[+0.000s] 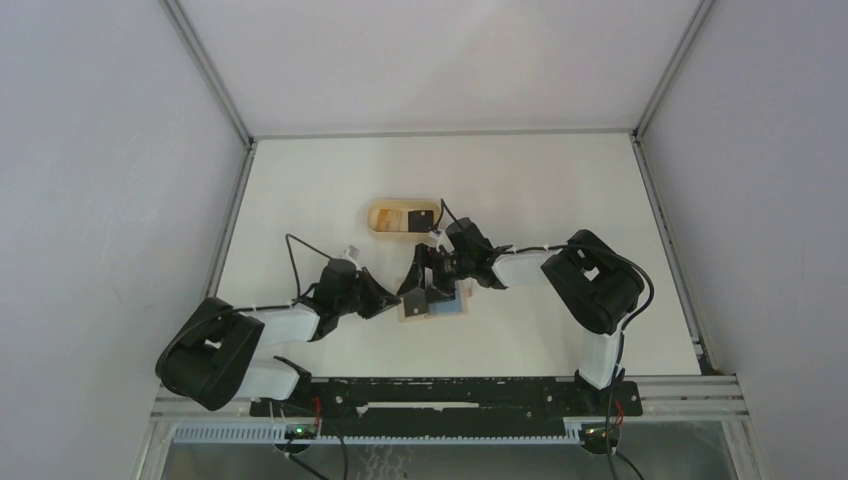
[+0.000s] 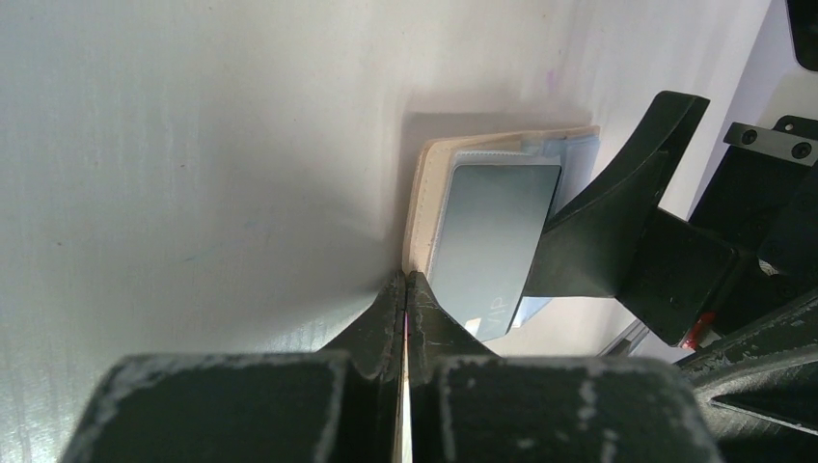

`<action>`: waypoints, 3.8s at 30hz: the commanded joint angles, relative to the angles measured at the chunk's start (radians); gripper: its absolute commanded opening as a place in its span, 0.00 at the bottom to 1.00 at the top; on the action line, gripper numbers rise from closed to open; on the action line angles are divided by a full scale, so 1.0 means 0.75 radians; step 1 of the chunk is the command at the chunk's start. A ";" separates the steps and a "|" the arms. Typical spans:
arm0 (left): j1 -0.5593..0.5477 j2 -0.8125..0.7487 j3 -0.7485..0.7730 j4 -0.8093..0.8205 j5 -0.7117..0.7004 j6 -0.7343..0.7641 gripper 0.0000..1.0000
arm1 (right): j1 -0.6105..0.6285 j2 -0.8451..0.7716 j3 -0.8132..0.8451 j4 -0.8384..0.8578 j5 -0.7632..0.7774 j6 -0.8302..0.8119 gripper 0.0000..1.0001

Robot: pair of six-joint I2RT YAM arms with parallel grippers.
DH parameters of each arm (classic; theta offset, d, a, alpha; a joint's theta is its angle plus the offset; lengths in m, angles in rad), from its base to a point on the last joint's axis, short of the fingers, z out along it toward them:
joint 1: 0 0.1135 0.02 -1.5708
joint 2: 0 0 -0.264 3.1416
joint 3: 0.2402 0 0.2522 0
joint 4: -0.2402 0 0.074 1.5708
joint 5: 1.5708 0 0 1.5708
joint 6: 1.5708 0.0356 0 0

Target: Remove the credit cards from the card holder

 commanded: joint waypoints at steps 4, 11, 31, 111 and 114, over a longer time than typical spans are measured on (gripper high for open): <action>-0.013 0.024 0.053 -0.008 -0.016 0.009 0.00 | 0.005 -0.029 0.052 0.077 -0.037 0.015 0.87; -0.013 0.028 0.047 -0.006 -0.017 0.008 0.00 | -0.057 -0.146 0.037 -0.063 -0.028 -0.085 0.86; -0.013 0.027 0.028 0.000 -0.016 0.009 0.00 | -0.192 -0.210 -0.148 -0.360 0.130 -0.356 0.07; -0.030 -0.297 0.679 -1.039 -0.236 0.387 0.00 | -0.243 -0.435 0.294 -0.535 0.677 -0.481 0.74; -0.074 -0.240 0.740 -1.070 -0.255 0.389 0.00 | -0.249 -0.486 0.221 -0.508 0.674 -0.479 0.74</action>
